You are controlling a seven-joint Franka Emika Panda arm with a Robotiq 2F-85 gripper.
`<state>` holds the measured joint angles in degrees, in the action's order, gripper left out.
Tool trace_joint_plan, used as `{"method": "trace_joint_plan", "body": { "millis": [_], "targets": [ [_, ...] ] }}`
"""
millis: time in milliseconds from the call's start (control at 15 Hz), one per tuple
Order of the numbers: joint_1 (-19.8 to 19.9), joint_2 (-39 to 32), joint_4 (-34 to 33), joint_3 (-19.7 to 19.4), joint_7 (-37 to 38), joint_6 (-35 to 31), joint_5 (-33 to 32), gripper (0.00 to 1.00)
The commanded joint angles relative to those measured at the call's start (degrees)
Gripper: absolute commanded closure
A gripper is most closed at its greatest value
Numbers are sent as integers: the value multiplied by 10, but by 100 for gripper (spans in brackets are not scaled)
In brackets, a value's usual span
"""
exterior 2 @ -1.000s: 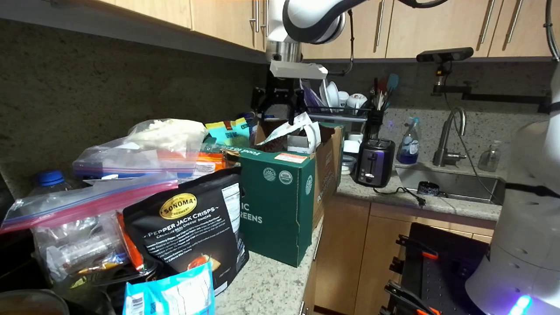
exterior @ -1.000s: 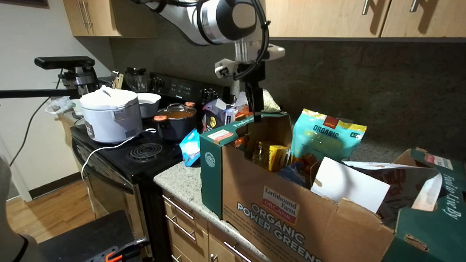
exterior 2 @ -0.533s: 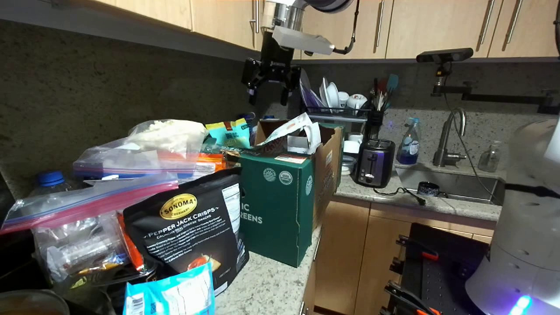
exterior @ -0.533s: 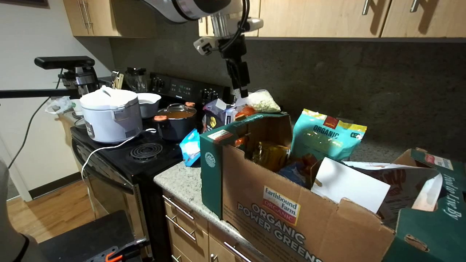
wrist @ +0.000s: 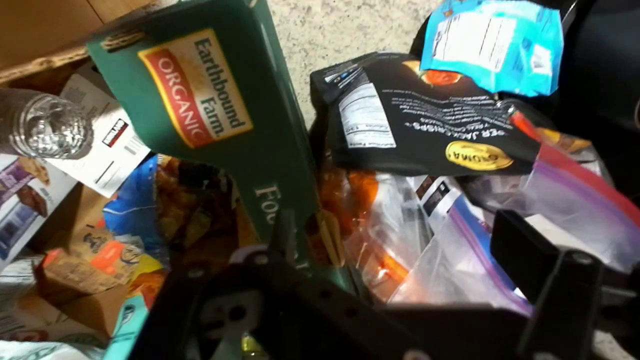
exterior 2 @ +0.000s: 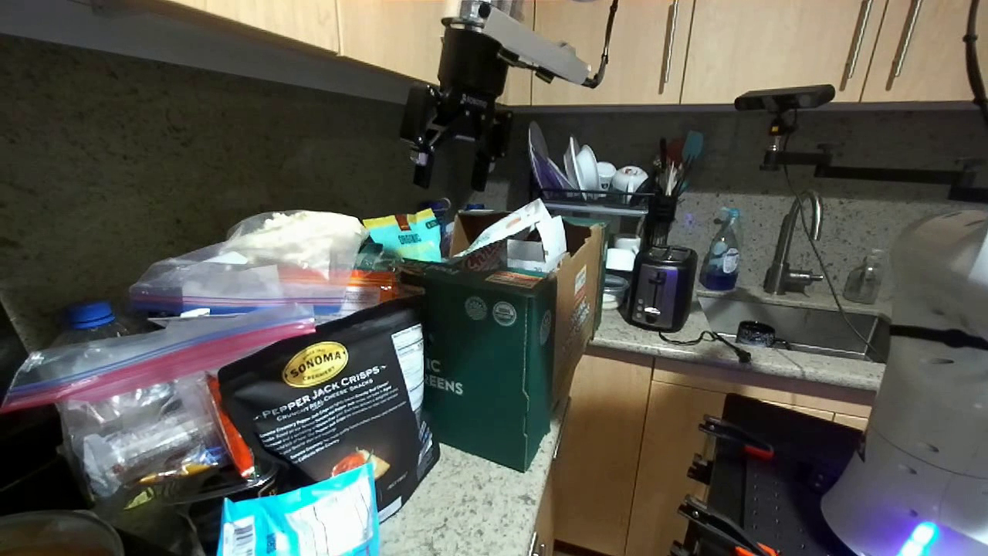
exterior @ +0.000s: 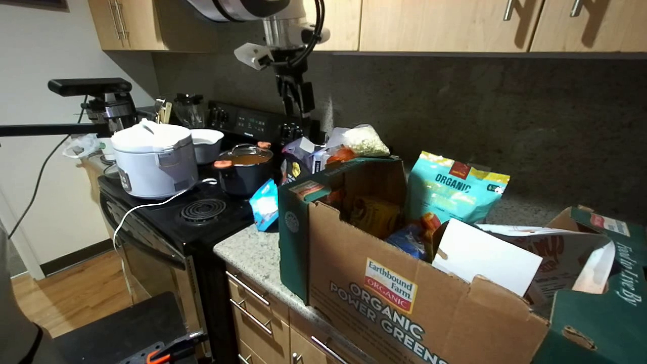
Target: Put the bottle of water, the black and dark blue snack packs, the top plastic and the remaining snack pack in the box respectively
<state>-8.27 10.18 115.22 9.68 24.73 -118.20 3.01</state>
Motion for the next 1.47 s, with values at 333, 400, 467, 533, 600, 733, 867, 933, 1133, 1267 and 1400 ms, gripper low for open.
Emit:
{"method": "trace_joint_plan", "body": {
  "millis": [333, 400, 467, 533, 600, 733, 867, 933, 1133, 1267, 1400],
  "targets": [
    [-33, -18, -22, 16, -205, 80, 11, 0],
    [-36, -22, -24, 17, -234, 86, 10, 0],
    [-38, -28, -28, 18, -259, 89, 8, 0],
    [-40, -36, -33, 19, -282, 92, 6, 0],
    [-41, -41, -36, 19, -302, 96, 5, 0],
    [-43, -56, -48, 19, -332, 99, 1, 0],
    [-44, -72, -60, 19, -359, 99, 1, 0],
    [-43, -81, -66, 19, -367, 98, -2, 0],
    [-42, -110, -84, 20, -389, 87, -13, 0],
    [-42, -130, -96, 21, -396, 84, -24, 0],
    [-41, -150, -107, 21, -390, 82, -33, 0]
  ]
}}
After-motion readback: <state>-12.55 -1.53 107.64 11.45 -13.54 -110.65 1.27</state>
